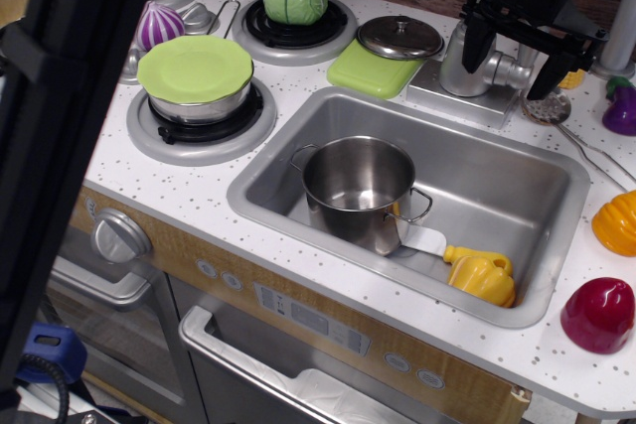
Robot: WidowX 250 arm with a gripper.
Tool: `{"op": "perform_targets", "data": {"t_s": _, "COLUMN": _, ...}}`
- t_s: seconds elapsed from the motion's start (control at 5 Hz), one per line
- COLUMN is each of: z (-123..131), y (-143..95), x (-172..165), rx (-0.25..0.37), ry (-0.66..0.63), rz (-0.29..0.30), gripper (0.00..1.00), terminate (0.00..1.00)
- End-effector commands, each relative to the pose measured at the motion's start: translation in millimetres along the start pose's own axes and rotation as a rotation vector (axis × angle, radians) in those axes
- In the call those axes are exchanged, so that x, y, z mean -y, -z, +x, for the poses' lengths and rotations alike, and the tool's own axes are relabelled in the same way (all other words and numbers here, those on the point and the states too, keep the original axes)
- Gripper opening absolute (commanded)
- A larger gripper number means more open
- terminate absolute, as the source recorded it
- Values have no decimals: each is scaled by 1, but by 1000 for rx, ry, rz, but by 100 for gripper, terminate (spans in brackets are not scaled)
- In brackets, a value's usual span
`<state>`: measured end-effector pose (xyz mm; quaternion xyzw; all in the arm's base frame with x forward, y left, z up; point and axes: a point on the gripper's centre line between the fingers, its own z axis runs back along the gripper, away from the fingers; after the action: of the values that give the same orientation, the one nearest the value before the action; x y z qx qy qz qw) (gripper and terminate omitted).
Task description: Turn lever vertical to front
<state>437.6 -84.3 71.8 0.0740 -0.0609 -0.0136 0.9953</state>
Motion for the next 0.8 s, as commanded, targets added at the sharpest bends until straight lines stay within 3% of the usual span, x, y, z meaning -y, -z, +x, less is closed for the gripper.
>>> {"op": "perform_targets", "data": {"t_s": 0.0, "z": 0, "y": 0, "x": 0, "rx": 0, "ry": 0, "rz": 0, "gripper": 100, "terminate": 0}}
{"op": "perform_targets", "data": {"t_s": 0.2, "z": 14, "y": -14, "x": -2, "rx": 118, "ry": 20, "rz": -30, "gripper": 100, "terminate": 0}}
{"op": "perform_targets", "data": {"t_s": 0.6, "z": 39, "y": -37, "x": 5, "rx": 297, "ry": 1, "rz": 92, "gripper": 100, "terminate": 0}}
